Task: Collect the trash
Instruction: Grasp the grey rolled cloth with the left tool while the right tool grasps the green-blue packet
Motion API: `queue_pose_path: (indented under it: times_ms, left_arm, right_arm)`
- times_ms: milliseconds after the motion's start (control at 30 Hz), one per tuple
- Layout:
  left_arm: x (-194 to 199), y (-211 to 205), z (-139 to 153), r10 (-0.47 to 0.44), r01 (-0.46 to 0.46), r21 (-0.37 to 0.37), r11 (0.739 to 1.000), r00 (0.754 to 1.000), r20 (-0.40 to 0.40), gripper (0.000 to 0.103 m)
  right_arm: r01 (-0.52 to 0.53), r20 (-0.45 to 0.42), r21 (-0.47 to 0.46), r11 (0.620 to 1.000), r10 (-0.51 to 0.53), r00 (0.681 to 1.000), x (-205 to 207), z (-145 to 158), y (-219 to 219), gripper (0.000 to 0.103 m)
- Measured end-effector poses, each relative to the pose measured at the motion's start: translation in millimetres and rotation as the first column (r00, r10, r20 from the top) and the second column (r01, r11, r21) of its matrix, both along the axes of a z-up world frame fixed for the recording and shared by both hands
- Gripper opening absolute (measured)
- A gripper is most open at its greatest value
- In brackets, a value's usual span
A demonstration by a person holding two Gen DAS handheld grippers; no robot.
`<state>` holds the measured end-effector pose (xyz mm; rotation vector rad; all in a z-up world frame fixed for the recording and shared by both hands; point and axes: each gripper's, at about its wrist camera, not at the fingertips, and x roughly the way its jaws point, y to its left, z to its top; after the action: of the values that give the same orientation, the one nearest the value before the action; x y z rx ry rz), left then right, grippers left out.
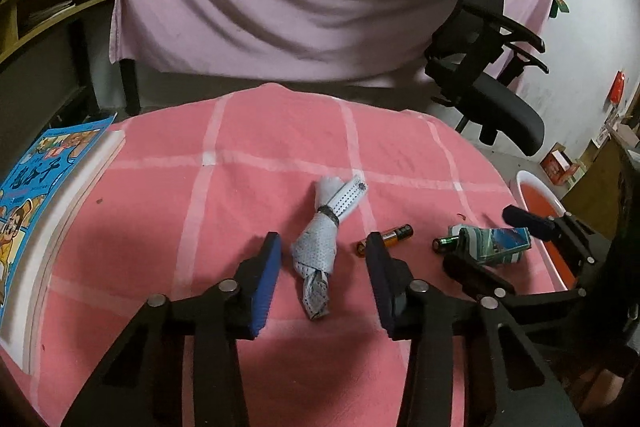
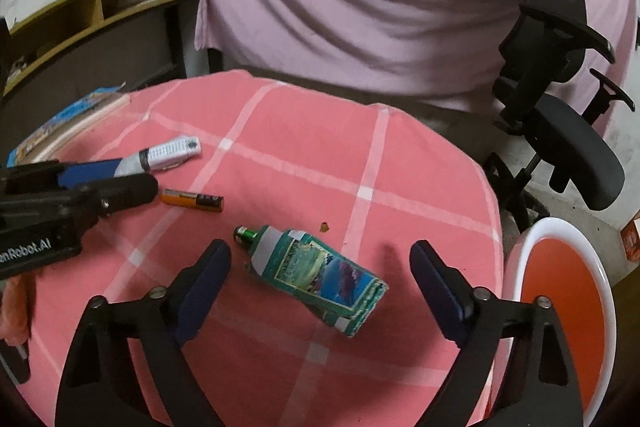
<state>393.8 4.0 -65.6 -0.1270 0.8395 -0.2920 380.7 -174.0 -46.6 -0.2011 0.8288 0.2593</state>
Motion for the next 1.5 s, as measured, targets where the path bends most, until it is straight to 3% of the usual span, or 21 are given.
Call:
queue_pose_path:
  times_ms: [33,133,400,667,800,1200,1500]
  left_arm:
    - [0.5,0.7,-0.5,0.001,-0.001,-0.004,1.000,1.000,-0.002,0.027]
    - [0.2,3.5,-2.3,0.007,-0.007,-0.018,1.000,1.000,-0.007,0.018]
    - [-8.2,8.7,2.0,0.005,-0.004,-0.033,0.999,1.000,0.009,0.017]
    - [-30.5,7.2,17.1,0.027,-0.023,-0.033,0.999,0.992,0.125,0.017]
    - [-39.1,4.4,22.7,0.028,-0.023,-0.029,0.999,0.984,0.174,0.017]
    - [-34.2,9.3,18.6,0.033,-0.026,-0.058,0.998,0.992,0.125,0.017]
    - [-36.8,16.6,17.7,0.030,-0.022,-0.090,0.996,0.995,0.095,0.017]
  right_arm:
    - [-0.003,0.000,0.000,1.000,0.003,1.000,-0.4,0.1,0.7,0.084]
    - [-0.016,-0.001,0.006,1.000,0.016,1.000,-1.4,0.4,2.0,0.064]
    - [-0.017,0.011,0.014,1.000,0.017,1.000,-2.8,1.7,0.5,0.061]
    - [-0.009,0.096,0.031,0.999,0.006,0.995,-13.1,12.6,-3.1,0.061]
    - [-0.005,0.144,0.046,0.999,-0.002,0.990,-18.2,18.5,-5.9,0.051]
    - [-0.038,0.036,0.012,0.999,0.037,0.999,-10.6,3.5,6.7,0.052]
    - [-0.024,-0.034,0.060,0.998,0.026,0.999,-14.8,-0.2,1.5,0.055]
